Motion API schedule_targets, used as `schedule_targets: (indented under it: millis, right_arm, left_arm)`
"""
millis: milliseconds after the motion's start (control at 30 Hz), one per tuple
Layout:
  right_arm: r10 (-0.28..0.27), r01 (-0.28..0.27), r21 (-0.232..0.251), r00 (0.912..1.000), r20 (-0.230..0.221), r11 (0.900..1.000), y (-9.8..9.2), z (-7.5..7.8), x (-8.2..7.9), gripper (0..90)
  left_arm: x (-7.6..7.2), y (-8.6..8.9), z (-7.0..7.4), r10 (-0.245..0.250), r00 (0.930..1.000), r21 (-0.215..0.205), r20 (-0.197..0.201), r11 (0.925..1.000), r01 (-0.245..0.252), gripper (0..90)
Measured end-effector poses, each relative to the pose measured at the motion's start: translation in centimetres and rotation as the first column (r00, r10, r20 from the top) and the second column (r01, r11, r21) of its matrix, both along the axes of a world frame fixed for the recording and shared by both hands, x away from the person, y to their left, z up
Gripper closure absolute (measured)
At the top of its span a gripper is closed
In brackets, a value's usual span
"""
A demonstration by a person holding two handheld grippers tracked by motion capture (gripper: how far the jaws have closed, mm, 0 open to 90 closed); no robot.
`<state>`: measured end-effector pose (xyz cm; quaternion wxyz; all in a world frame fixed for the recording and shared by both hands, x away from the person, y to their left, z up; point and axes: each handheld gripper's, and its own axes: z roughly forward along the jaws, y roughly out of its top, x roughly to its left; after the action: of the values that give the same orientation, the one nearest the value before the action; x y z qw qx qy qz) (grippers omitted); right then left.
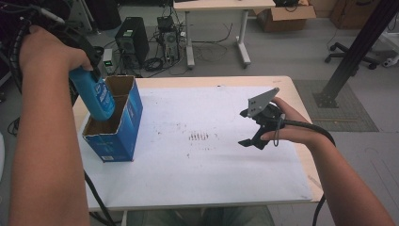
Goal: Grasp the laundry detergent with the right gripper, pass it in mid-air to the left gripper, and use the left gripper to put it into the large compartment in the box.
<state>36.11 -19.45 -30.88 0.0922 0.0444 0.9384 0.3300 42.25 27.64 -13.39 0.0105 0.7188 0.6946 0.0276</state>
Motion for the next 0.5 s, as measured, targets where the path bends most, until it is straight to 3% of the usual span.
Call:
schedule_targets:
  millis: [500]
  right_arm:
    - [0.004,-0.004,0.002,1.0000,-0.004,1.000,0.1,-0.2,0.1,2.1]
  left_arm:
    - [0.4,0.4,-4.9,-0.012,0.9998,-0.003,-0.018,0.9999,0.011,37.6]
